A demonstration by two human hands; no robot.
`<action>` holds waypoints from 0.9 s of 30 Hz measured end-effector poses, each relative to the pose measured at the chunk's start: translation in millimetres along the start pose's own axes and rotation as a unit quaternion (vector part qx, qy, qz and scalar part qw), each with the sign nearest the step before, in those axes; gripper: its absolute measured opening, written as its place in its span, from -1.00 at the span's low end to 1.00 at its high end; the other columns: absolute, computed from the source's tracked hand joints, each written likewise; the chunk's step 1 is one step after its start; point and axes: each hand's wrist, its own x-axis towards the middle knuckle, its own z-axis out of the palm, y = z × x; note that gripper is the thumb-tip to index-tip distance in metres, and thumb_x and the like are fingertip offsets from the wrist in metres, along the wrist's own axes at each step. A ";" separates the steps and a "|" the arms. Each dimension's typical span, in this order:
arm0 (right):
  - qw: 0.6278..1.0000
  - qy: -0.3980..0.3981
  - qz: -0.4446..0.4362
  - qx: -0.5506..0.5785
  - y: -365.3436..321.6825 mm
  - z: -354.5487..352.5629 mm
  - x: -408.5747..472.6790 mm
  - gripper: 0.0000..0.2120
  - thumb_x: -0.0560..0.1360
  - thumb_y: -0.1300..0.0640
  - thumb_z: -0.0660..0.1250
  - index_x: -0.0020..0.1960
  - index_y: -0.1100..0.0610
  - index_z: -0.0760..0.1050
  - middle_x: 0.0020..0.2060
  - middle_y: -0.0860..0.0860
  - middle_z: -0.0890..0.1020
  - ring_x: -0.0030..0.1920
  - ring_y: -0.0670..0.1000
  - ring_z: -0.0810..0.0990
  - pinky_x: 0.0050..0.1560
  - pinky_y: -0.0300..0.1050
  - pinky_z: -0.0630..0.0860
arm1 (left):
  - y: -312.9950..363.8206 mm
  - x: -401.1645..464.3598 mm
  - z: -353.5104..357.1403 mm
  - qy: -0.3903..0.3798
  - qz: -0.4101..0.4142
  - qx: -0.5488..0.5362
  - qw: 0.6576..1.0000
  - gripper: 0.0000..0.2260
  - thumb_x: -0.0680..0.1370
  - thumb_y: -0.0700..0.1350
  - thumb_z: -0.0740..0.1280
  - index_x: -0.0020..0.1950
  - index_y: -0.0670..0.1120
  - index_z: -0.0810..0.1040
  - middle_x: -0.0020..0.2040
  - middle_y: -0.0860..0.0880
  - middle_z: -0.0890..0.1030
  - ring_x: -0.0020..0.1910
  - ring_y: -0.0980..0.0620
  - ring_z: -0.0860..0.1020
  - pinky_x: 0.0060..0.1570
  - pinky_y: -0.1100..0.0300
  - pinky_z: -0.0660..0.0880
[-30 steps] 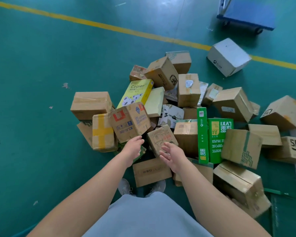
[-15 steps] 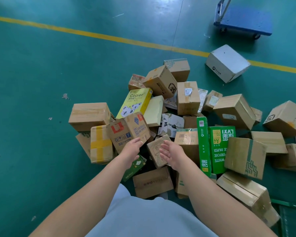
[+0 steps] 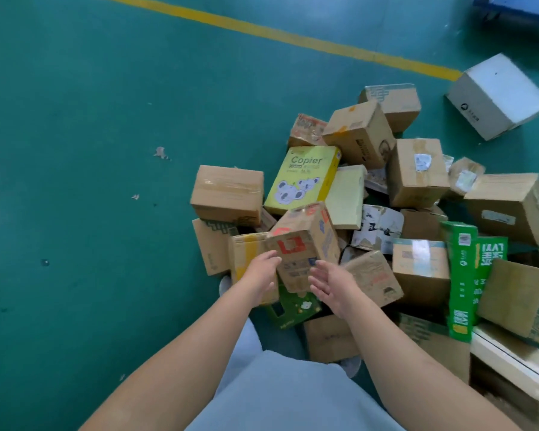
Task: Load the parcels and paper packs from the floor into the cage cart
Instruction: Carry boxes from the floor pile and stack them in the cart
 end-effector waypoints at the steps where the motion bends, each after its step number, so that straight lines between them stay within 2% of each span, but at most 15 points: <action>1: 1.000 0.001 0.008 -0.008 2.6 23.5 3.4 -0.60 0.71 0.09 0.21 0.51 0.19 0.38 0.38 0.15 0.55 0.28 0.13 0.58 0.24 0.00 0.53 | 4.4 7.6 -22.4 0.000 -0.005 0.004 1.000 -0.62 0.74 -0.05 0.17 0.58 0.02 0.35 0.55 -0.05 0.37 0.51 -0.12 0.35 0.47 -0.06 0.37; 6: 0.998 -0.013 0.019 -0.057 1.5 146.0 31.1 -0.64 0.70 0.07 0.23 0.46 0.14 0.41 0.29 0.09 0.59 0.19 0.07 0.61 0.19 -0.02 0.58 | 30.3 56.6 -135.7 0.017 -0.021 0.019 0.999 -0.65 0.74 -0.09 0.16 0.53 0.01 0.41 0.41 -0.04 0.49 0.33 -0.08 0.46 0.33 0.00 0.45; 8: 0.997 -0.020 0.018 -0.079 -0.6 182.4 43.2 -0.64 0.70 0.05 0.24 0.47 0.11 0.42 0.24 0.05 0.60 0.17 0.04 0.62 0.21 -0.01 0.59 | 36.8 77.8 -169.6 0.008 -0.027 0.016 0.999 -0.64 0.73 -0.12 0.14 0.54 -0.03 0.40 0.45 -0.06 0.48 0.41 -0.07 0.44 0.39 0.02 0.40; 10: 0.995 -0.019 0.029 -0.093 -1.5 209.2 56.6 -0.63 0.70 0.05 0.24 0.47 0.10 0.42 0.22 0.03 0.60 0.17 0.03 0.62 0.23 -0.01 0.59 | 41.5 96.4 -197.7 0.027 -0.035 0.005 0.999 -0.63 0.73 -0.11 0.17 0.56 -0.03 0.39 0.47 -0.09 0.45 0.45 -0.10 0.42 0.46 -0.04 0.38; 13: 0.995 -0.016 0.033 -0.096 -6.3 221.6 66.1 -0.64 0.70 0.06 0.24 0.46 0.12 0.44 0.15 0.02 0.62 0.15 0.02 0.62 0.15 -0.05 0.60 | 45.4 111.0 -214.8 0.036 -0.028 0.010 0.999 -0.62 0.73 -0.10 0.18 0.57 -0.01 0.38 0.52 -0.09 0.40 0.47 -0.12 0.40 0.47 -0.08 0.40; 17: 0.995 0.011 0.042 -0.095 -6.2 228.8 85.5 -0.65 0.70 0.08 0.23 0.46 0.13 0.44 0.17 0.04 0.62 0.17 0.04 0.62 0.08 -0.08 0.59 | 42.1 139.7 -231.3 0.033 -0.051 0.004 0.998 -0.62 0.73 -0.09 0.19 0.57 0.01 0.38 0.53 -0.07 0.38 0.46 -0.10 0.41 0.44 -0.04 0.43; 20: 0.994 0.029 0.047 -0.098 -5.1 229.5 104.4 -0.65 0.70 0.10 0.23 0.47 0.14 0.44 0.24 0.07 0.61 0.22 0.07 0.61 0.15 -0.05 0.59 | 40.6 159.0 -240.9 0.030 -0.057 -0.002 0.998 -0.61 0.73 -0.08 0.19 0.58 0.02 0.37 0.51 -0.06 0.40 0.44 -0.08 0.43 0.42 -0.01 0.45; 24: 0.992 0.046 0.059 -0.100 -2.5 231.6 134.9 -0.65 0.70 0.11 0.24 0.47 0.15 0.44 0.26 0.08 0.60 0.23 0.08 0.61 0.22 -0.01 0.58 | 40.1 186.7 -248.5 0.032 -0.066 -0.016 0.997 -0.61 0.74 -0.09 0.18 0.58 0.03 0.35 0.29 -0.03 0.49 0.30 -0.01 0.46 0.42 0.02 0.43; 27: 0.991 0.041 0.064 -0.110 -1.6 235.6 165.6 -0.63 0.70 0.10 0.23 0.48 0.16 0.43 0.25 0.07 0.60 0.22 0.06 0.61 0.17 -0.04 0.59 | 40.1 217.5 -251.4 0.041 -0.074 -0.021 0.996 -0.60 0.74 -0.10 0.17 0.60 0.03 0.33 0.38 -0.07 0.48 0.38 -0.03 0.46 0.43 0.01 0.43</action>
